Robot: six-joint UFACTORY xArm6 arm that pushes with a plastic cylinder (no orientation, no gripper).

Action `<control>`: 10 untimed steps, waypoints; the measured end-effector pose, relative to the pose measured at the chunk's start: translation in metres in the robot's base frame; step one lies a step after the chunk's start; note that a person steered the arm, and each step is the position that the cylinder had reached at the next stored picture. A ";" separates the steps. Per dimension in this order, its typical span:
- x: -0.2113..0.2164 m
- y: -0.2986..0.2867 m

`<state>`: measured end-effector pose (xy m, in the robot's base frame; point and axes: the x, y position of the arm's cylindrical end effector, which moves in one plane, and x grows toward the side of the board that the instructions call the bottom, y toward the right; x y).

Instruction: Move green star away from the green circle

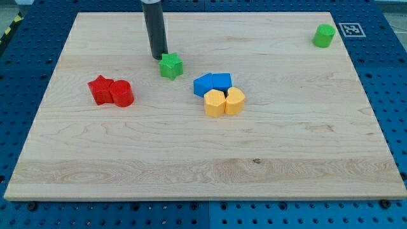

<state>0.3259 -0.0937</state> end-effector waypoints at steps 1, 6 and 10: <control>-0.021 0.025; 0.050 -0.037; 0.056 -0.092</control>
